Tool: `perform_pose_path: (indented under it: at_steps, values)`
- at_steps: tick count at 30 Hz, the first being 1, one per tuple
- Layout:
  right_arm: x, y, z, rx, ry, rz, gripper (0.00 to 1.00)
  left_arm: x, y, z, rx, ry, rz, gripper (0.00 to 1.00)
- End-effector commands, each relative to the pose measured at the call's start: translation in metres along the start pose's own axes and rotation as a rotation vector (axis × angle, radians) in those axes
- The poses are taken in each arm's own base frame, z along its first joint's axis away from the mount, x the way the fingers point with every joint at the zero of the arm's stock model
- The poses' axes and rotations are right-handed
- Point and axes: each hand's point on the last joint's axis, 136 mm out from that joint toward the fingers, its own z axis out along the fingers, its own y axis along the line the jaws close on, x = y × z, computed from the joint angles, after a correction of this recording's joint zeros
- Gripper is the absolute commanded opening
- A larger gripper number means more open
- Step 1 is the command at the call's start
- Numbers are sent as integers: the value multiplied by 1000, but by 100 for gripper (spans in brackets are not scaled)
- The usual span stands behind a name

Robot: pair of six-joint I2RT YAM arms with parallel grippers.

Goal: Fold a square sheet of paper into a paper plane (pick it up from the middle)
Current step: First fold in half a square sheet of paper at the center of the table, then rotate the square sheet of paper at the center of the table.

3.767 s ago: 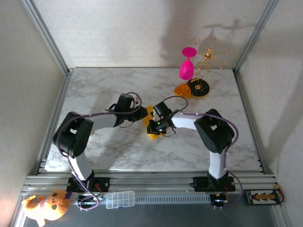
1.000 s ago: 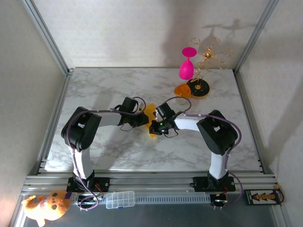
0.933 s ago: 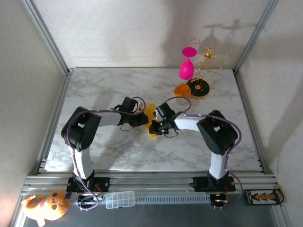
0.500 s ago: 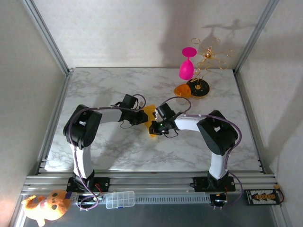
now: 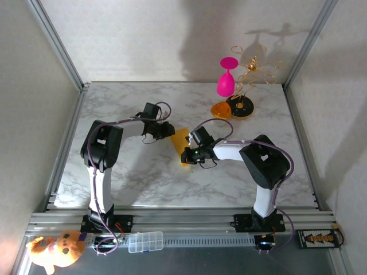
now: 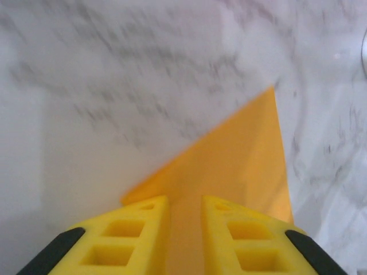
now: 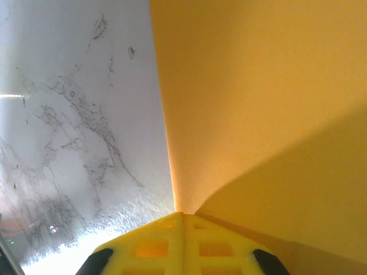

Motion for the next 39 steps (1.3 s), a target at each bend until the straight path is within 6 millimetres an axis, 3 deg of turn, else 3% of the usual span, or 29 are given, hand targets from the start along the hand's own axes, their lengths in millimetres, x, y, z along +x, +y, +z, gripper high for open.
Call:
perform_pose_path:
  at_steps: [1, 5, 10, 12, 13, 16, 23, 32, 39]
  values:
    - [76, -72, 2, 265, 228, 141, 2, -37, 22, -11, -88, -105, 10, 22]
    - [37, -31, -1, 133, 132, 126, 3, -57, 4, -39, -58, -196, 0, 23]
    - [-49, 45, -32, -46, -113, 84, 11, -68, -18, -91, -8, -367, -73, 30]
    - [-71, 50, -47, -5, -197, 45, 19, -63, -19, -108, -6, -415, -103, 33]
    - [-86, 37, -57, 51, -247, 41, 22, -58, -18, -116, -8, -437, -118, 35]
    - [-105, 11, -59, 206, -282, -48, 27, -41, -10, -134, -25, -475, -161, 40]
    - [-115, 6, -28, 277, -187, -298, 38, -6, 8, -154, -56, -495, -232, 50]
    - [-96, -2, 14, 299, -55, -434, 43, 15, 16, -150, -67, -447, -259, 54]
    - [-81, -31, 30, 380, -98, -189, 43, 21, 13, -142, -67, -420, -248, 55]
